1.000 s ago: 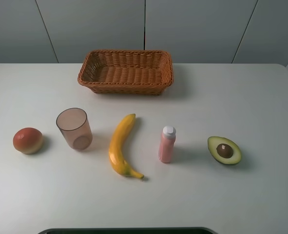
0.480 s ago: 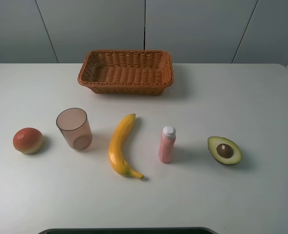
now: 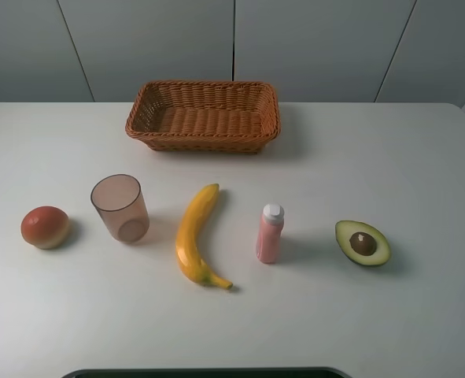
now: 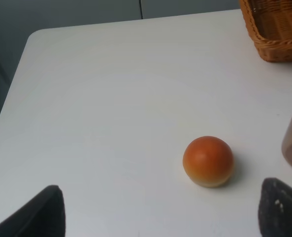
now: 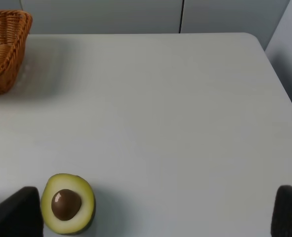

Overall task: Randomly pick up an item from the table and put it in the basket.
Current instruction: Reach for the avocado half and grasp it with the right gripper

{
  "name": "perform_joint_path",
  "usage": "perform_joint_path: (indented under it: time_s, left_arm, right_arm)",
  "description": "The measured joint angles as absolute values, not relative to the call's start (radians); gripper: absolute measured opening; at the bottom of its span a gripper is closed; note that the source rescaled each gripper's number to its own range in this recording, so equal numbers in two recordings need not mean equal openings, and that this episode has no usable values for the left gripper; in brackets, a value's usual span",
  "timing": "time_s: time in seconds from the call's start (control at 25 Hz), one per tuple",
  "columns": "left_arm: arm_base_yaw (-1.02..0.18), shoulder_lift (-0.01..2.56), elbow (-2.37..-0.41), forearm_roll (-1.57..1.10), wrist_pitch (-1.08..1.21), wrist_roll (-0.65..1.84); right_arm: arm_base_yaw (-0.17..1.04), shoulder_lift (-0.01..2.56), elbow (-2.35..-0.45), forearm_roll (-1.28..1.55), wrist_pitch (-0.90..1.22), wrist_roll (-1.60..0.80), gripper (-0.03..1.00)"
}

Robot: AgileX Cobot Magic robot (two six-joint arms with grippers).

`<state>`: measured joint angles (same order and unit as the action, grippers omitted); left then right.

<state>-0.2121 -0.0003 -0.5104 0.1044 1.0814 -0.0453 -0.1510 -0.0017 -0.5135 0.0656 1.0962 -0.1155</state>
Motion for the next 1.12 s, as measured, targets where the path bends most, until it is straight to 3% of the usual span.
perform_joint_path:
  time_s: [1.12]
  left_arm:
    - [-0.212, 0.0, -0.51, 0.104, 1.081, -0.045]
  right_arm:
    - [-0.151, -0.002, -0.513, 0.067, 1.096, -0.115, 1.0]
